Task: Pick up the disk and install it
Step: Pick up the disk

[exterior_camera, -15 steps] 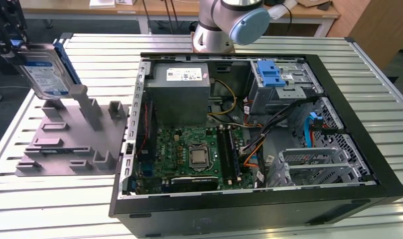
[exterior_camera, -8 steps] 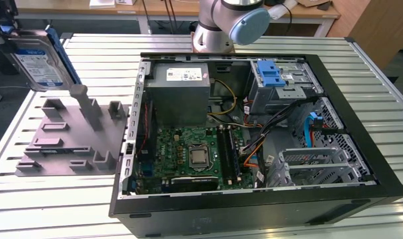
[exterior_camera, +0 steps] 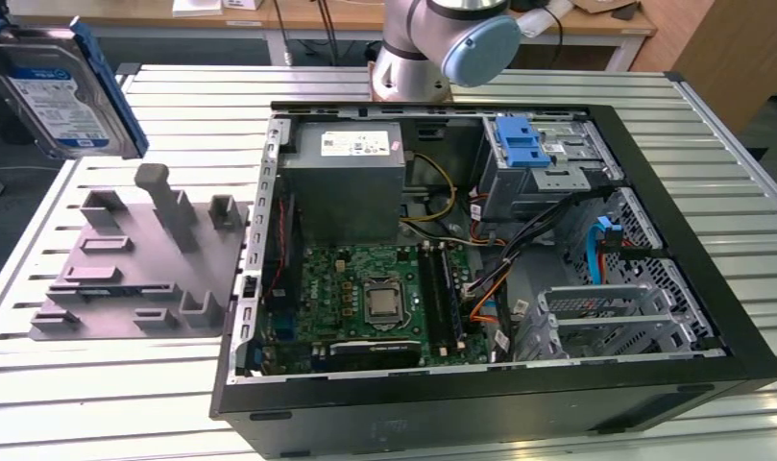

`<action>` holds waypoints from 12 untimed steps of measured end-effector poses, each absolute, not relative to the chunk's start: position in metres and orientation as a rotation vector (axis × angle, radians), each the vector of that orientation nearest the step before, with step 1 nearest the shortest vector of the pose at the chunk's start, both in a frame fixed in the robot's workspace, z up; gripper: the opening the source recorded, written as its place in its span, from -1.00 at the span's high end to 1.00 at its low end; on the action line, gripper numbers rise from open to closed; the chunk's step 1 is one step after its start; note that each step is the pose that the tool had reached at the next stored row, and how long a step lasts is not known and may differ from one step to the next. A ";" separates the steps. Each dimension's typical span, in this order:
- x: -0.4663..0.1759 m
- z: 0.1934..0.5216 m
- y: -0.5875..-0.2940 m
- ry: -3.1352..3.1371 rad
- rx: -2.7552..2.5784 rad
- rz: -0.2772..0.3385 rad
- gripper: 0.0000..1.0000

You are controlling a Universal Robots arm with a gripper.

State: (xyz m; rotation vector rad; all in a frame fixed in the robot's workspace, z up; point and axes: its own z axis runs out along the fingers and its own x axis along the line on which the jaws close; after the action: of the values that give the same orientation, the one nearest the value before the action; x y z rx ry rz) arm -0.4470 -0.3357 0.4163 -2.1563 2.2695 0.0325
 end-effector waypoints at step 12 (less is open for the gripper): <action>-0.447 0.462 -0.336 2.271 -2.158 0.028 0.27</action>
State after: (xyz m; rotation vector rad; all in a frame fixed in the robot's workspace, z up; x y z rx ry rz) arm -0.4471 -0.3356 0.4621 -2.1581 2.2714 0.0282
